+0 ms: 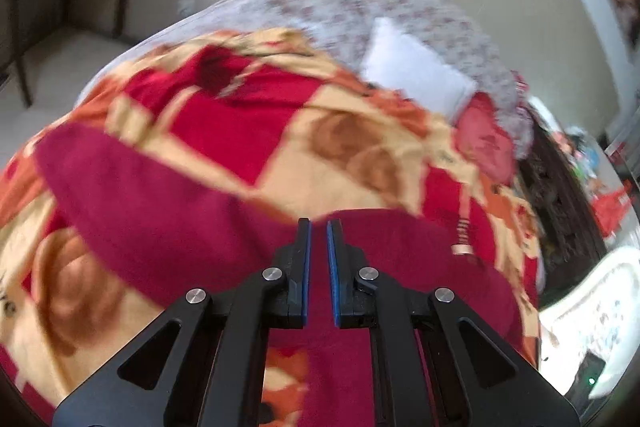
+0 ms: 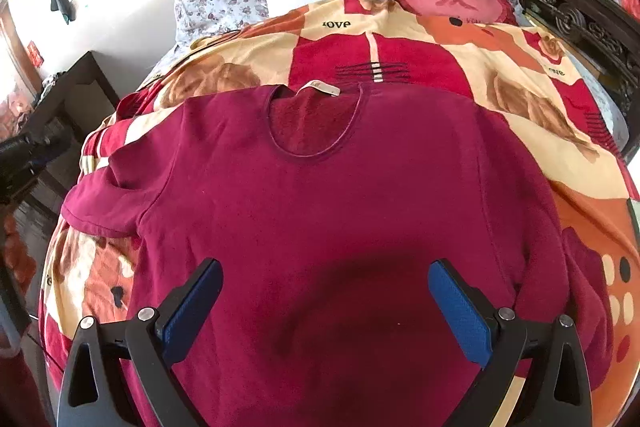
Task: Fold small clothes
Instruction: 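Grasp the sweatshirt sleeve nearest the left gripper with the left gripper, then fold the held sleeve across the sweatshirt body, then open left gripper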
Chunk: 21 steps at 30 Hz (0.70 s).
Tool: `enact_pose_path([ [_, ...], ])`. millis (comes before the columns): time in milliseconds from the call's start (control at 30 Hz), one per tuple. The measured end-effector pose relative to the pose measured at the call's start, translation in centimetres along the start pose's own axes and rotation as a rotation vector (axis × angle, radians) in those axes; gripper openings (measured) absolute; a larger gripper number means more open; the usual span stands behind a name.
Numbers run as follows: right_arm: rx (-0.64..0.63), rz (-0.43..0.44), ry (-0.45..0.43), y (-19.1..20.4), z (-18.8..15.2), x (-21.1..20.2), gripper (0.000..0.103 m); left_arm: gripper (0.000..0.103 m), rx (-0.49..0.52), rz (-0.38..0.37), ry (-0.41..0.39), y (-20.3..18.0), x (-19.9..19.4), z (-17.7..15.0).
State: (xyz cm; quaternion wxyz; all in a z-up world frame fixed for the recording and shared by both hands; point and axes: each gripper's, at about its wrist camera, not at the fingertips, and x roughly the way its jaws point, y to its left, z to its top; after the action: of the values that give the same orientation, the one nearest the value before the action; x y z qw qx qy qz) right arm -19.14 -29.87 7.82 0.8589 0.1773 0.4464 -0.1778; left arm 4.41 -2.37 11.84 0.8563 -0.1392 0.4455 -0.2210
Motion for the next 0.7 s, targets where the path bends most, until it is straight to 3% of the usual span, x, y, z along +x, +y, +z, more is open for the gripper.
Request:
enact_pose_path([
  [67, 0.005, 0.013, 0.011, 0.0, -0.2, 0.4, 0.102, 0.009, -0.048, 0.064, -0.004, 2.9, -0.4, 0.1],
  [133, 0.014, 0.028, 0.029, 0.3, -0.3, 1.1, 0.102, 0.029, -0.085, 0.134, -0.004, 5.9, -0.9, 0.4],
  [167, 0.014, 0.035, 0.039, 0.5, -0.4, 1.4, 0.102, 0.053, -0.123, 0.174, -0.007, 8.1, -1.2, 0.6],
  [200, 0.012, 0.043, 0.048, 0.8, -0.4, 1.7, 0.102, 0.067, -0.164, 0.19, -0.025, 9.8, -1.6, 0.7],
  [267, -0.003, 0.055, 0.061, 1.7, -0.6, 2.4, 0.102, 0.071, -0.239, 0.225, -0.077, 13.0, -2.2, 0.9],
  [367, -0.031, 0.064, 0.078, 3.1, -0.7, 3.1, 0.102, 0.071, -0.311, 0.294, -0.067, 17.4, -1.6, 1.9],
  [633, -0.077, 0.057, 0.118, 5.0, -0.8, 4.8, 0.102, 0.07, -0.476, 0.219, 0.007, 23.1, 3.9, 3.5],
  [700, -0.073, 0.052, 0.121, 4.8, -0.7, 4.9, 0.102, 0.067, -0.467, 0.232, -0.036, 22.9, 3.8, 3.7],
])
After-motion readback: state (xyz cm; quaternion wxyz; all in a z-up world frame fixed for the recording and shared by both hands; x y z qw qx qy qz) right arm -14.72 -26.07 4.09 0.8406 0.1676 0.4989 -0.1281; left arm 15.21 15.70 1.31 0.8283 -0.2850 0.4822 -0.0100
